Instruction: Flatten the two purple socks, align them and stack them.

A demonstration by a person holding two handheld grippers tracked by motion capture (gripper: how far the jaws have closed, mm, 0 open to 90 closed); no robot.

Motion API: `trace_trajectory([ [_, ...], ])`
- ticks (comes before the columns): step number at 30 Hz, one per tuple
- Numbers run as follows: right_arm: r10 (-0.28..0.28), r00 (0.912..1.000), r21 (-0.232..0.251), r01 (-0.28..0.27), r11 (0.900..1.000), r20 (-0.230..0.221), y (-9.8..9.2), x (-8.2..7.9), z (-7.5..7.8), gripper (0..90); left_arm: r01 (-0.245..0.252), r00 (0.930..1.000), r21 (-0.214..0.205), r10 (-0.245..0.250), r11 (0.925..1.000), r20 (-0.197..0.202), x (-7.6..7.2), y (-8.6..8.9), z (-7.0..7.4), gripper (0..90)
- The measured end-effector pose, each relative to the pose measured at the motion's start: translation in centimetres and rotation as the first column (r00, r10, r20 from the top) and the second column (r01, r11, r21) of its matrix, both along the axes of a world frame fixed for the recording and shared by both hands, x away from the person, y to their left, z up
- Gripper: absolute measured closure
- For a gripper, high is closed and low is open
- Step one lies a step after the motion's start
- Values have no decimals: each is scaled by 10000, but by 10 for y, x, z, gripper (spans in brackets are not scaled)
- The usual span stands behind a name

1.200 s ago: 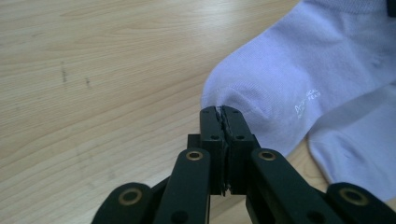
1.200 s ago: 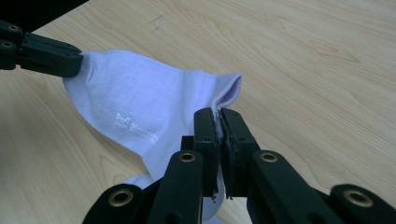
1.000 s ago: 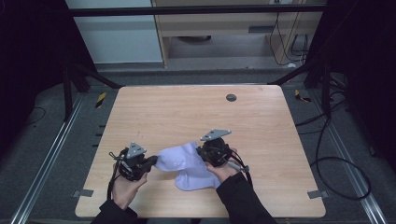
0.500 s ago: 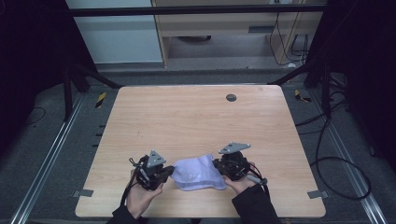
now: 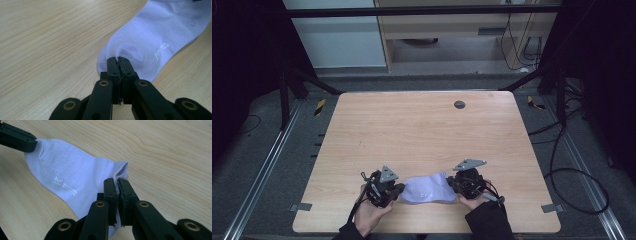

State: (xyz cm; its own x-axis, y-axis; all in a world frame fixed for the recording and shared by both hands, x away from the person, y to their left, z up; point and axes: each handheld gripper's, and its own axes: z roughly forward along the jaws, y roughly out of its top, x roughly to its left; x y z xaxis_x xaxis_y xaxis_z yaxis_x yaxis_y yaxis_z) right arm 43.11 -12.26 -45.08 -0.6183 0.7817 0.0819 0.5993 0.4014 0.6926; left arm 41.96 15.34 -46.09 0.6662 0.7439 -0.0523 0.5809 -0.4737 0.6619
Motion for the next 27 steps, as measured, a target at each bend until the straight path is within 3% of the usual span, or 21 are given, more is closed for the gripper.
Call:
trace_trajectory([
  [21, -316, 9990, -214, 309, 9993, -302, -5, 9, -25, 842, -51, 9995, 458, 65, 9989, -306, 3, -4, -16, 878],
  [27, -263, 9994, -307, 257, 9992, -207, -6, 10, -30, 782, -84, 9997, 467, 95, 9989, -229, 2, -3, -15, 866],
])
